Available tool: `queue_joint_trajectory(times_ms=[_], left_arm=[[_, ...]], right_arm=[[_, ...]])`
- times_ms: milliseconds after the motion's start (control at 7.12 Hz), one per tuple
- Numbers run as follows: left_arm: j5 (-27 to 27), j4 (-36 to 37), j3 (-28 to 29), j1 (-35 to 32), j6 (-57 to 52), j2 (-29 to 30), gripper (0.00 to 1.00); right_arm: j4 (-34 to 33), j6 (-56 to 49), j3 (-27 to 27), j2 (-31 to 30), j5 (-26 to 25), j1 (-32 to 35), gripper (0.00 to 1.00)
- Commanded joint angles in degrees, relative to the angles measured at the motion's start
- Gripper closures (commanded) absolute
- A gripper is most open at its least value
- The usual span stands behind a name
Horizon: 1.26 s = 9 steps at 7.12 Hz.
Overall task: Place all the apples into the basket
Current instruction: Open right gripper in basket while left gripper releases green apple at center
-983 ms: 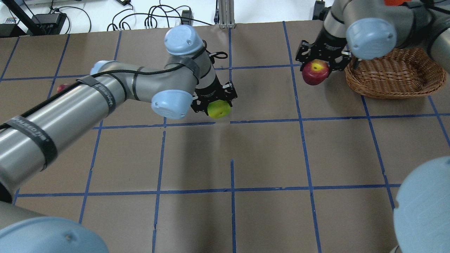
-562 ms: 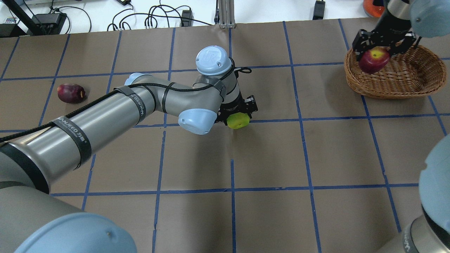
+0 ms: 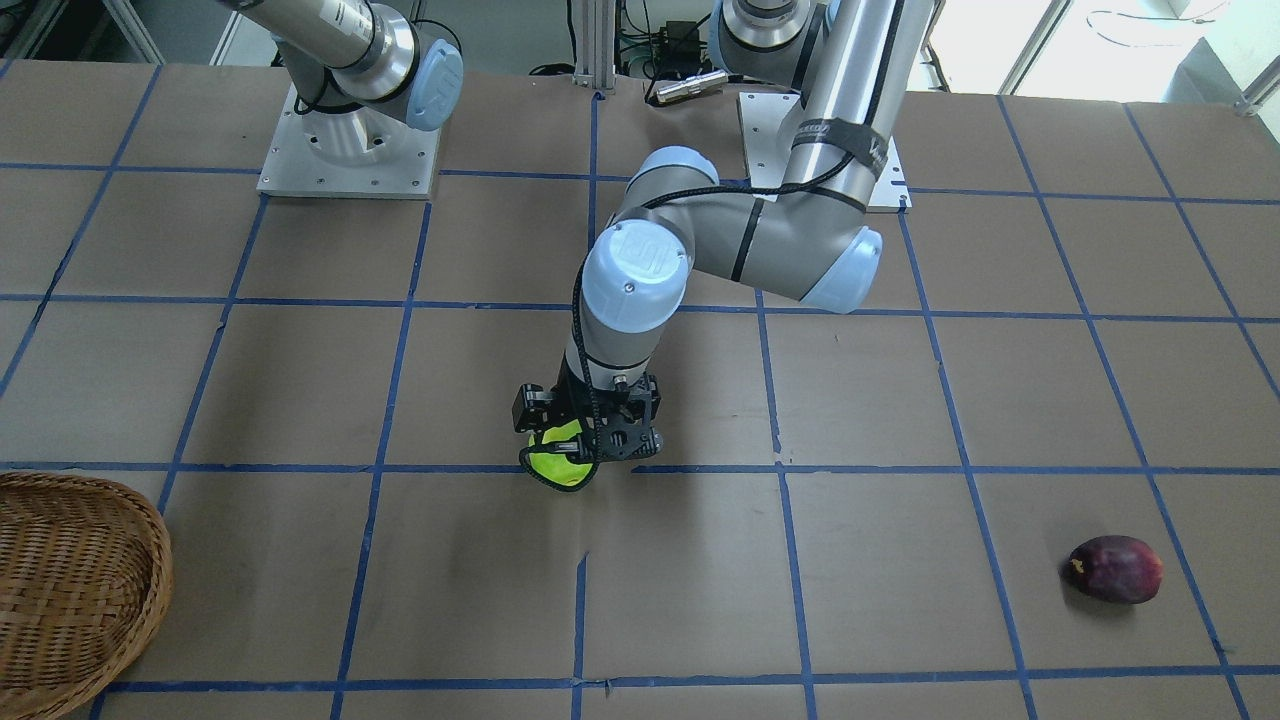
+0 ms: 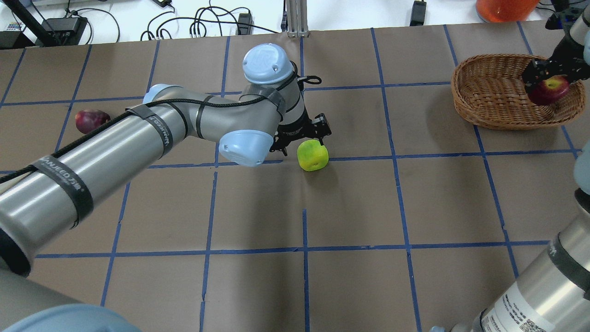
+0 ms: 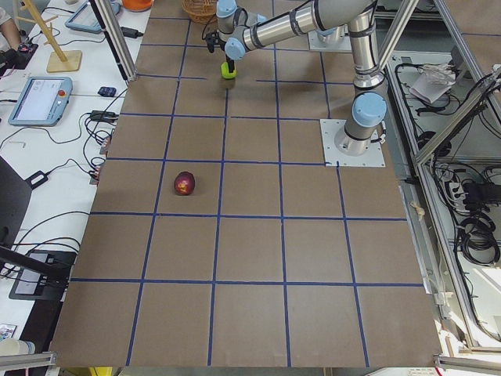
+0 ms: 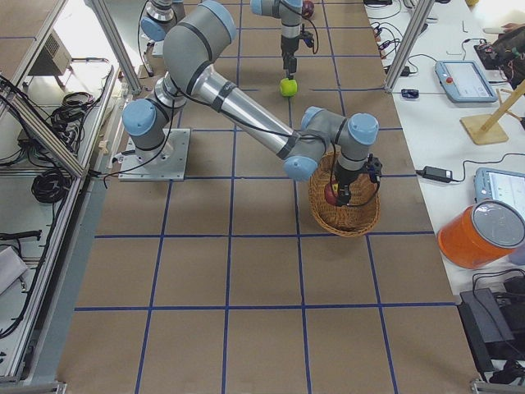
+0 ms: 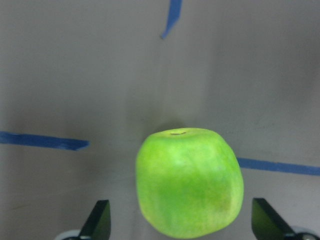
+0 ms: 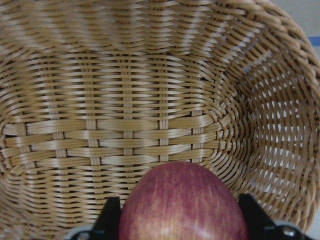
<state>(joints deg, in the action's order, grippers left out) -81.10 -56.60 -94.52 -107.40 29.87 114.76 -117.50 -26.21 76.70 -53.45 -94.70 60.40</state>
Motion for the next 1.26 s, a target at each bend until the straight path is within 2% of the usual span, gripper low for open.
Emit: queue_joint_trajectory(times_ms=[0, 140, 281, 421, 562, 702, 843, 983, 1124], left_arm=[[-1.0, -9.9, 3.7, 11.1, -14.0, -6.1, 0.0], [-2.8, -12.5, 5.1, 18.4, -24.7, -6.6, 0.0], [-3.0, -12.4, 5.6, 26.2, -36.3, -6.0, 0.0], [-3.0, -10.9, 7.6, 31.9, -47.9, -3.6, 0.0], [-4.6, -10.4, 11.7, 33.9, -58.1, 0.4, 0.0], [-10.9, -10.2, 15.6, 36.1, -63.0, 4.2, 0.0], [-12.0, -10.1, 16.8, 39.1, -64.4, 6.9, 0.0], [-12.1, -7.1, 16.2, 41.4, -65.9, 9.0, 0.0], [-12.2, -6.6, 15.6, 42.1, -66.0, 10.4, 0.0]], right_arm=[[-4.7, -0.9, -1.4, 4.4, -0.1, -0.6, 0.89], [-4.8, -1.8, -1.6, 4.5, 0.2, -0.6, 0.13], [-4.4, -2.3, -1.7, 4.3, 0.0, -0.6, 0.0], [-3.6, -2.0, -2.0, 3.6, 0.0, -0.5, 0.0], [-0.9, -1.9, -2.4, 1.7, 0.4, 0.0, 0.0], [6.2, -1.4, -3.2, -2.2, 0.9, 1.2, 0.0], [13.4, -1.1, -3.6, -6.8, 1.1, 5.5, 0.0], [20.1, 0.5, -3.1, -11.2, 1.2, 10.3, 0.0], [24.6, 4.7, -2.6, -13.2, 3.8, 15.3, 0.0]])
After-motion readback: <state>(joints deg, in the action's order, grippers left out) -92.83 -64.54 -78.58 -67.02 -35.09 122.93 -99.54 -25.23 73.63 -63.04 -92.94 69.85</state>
